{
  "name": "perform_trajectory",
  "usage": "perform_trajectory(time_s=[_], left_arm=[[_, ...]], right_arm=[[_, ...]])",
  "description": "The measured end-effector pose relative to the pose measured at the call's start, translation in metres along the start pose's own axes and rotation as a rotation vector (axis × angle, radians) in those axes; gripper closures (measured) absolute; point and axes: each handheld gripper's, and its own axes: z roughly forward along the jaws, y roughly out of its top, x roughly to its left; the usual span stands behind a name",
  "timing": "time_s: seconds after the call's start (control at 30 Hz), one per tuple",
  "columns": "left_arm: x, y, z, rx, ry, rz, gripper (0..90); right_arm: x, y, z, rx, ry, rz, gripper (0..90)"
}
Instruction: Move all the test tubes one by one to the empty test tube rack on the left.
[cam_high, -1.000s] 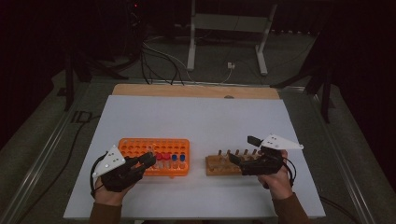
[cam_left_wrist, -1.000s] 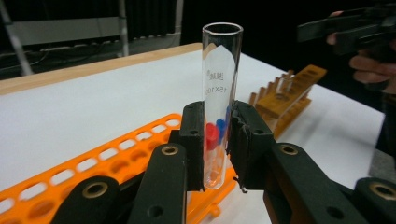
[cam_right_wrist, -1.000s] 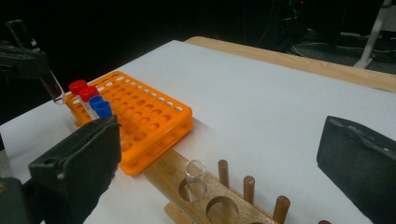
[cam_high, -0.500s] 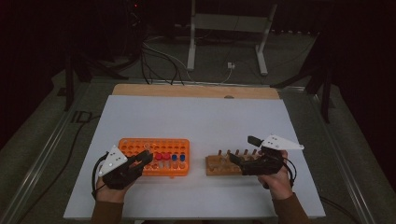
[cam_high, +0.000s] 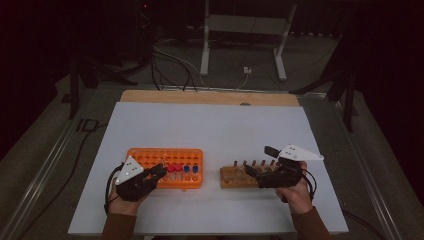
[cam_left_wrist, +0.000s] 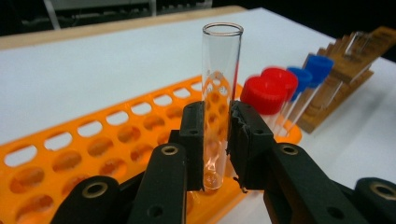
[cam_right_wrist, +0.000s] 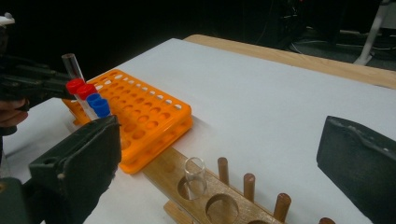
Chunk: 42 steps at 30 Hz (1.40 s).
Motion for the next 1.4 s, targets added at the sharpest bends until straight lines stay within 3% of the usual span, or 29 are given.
perform_trajectory(time_s=[0.17, 0.47, 0.83, 1.4], left_arm=[[0.003, -0.003, 0.001, 0.040, 0.006, -0.007, 76.6], [0.000, -0.008, 0.010, 0.130, 0.014, 0.023, 76.9], [-0.001, -0.008, 0.010, 0.178, 0.018, 0.044, 77.2], [-0.004, -0.007, 0.013, 0.203, 0.024, 0.067, 76.7]], right_arm=[[0.000, 0.000, 0.000, 0.001, 0.002, -0.004, 0.0], [0.001, 0.000, 0.000, 0.007, 0.009, -0.011, 0.1], [0.002, -0.001, 0.001, 0.014, 0.014, -0.021, 0.1], [0.005, -0.002, 0.004, 0.033, 0.018, -0.046, 0.1]])
